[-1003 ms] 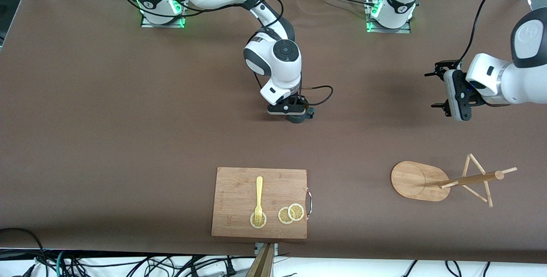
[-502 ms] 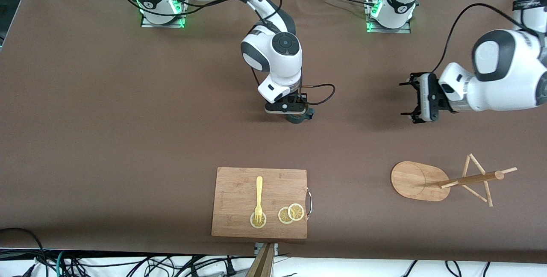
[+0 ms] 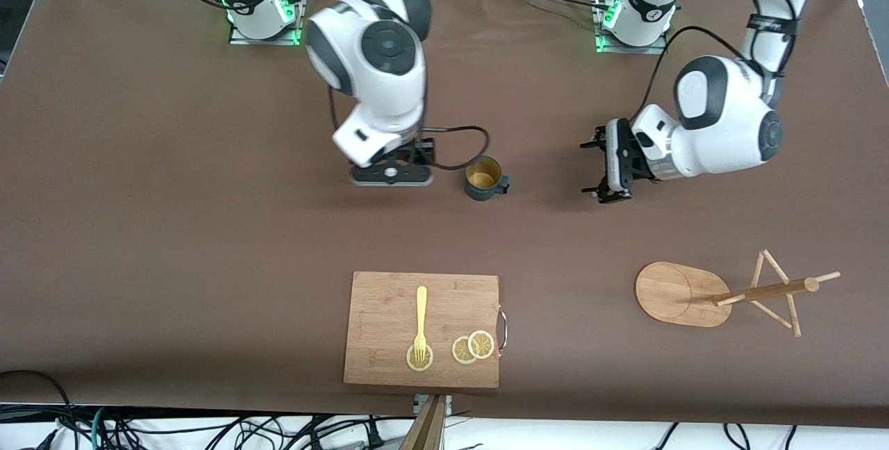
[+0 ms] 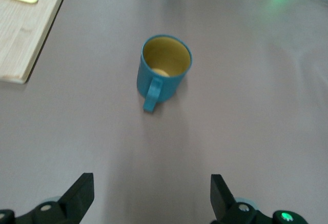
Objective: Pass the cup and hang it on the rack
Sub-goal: 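Set the mug down and open the right gripper, withdrawing it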
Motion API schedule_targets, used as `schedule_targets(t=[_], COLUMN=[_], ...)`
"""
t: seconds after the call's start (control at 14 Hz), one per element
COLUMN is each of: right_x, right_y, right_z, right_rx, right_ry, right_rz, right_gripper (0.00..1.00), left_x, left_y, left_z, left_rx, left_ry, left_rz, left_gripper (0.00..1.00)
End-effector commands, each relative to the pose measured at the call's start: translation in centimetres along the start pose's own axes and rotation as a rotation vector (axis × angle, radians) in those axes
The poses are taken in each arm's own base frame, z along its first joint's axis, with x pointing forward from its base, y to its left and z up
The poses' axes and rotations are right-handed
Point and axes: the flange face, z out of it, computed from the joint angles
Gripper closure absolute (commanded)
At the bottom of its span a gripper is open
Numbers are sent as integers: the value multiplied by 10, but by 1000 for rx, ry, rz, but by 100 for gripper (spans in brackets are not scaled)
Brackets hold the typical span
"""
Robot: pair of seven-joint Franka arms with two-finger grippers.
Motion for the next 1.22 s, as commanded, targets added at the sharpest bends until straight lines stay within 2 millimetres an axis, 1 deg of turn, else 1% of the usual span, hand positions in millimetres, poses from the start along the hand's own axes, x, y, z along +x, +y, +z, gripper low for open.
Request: schedule_targets(t=[0.0,0.14,0.22,0.29,0.36,0.43,0.5,0.57,0.65,0.86,1.0,1.15], right_x=[12,28,33,35,39,39,38,36,37,32,32,27], right_y=[82,145,173,205,236,268,293,306,315,315,316,318], right_z=[-19,-35,-39,-44,-43,-48,-49,-51,-51,-53,-54,-56], right_rx=[11,15,15,12,19,61,95,103,106,98,95,95], right_ry=[-94,-90,-93,-104,-117,-119,-121,-126,-126,-154,-155,-178], right_rz=[-80,-128,-151,-176,-215,-235,-245,-243,-228,-217,-217,-215], right_gripper=[0,0,0,0,0,0,0,0,0,0,0,0], left_x=[-4,-16,-21,-30,-35,-45,-52,-63,-72,-93,-102,-111], left_y=[2,2,2,4,4,2,1,-1,-2,-4,-3,-2], left_z=[25,46,56,67,77,85,93,100,107,123,142,161], left_rx=[45,46,55,63,75,91,101,113,124,124,127,148], left_ry=[73,185,246,295,343,376,409,459,504,523,584,633], left_rz=[78,83,92,98,113,132,148,136,130,128,107,75], left_gripper=[0,0,0,0,0,0,0,0,0,0,0,0])
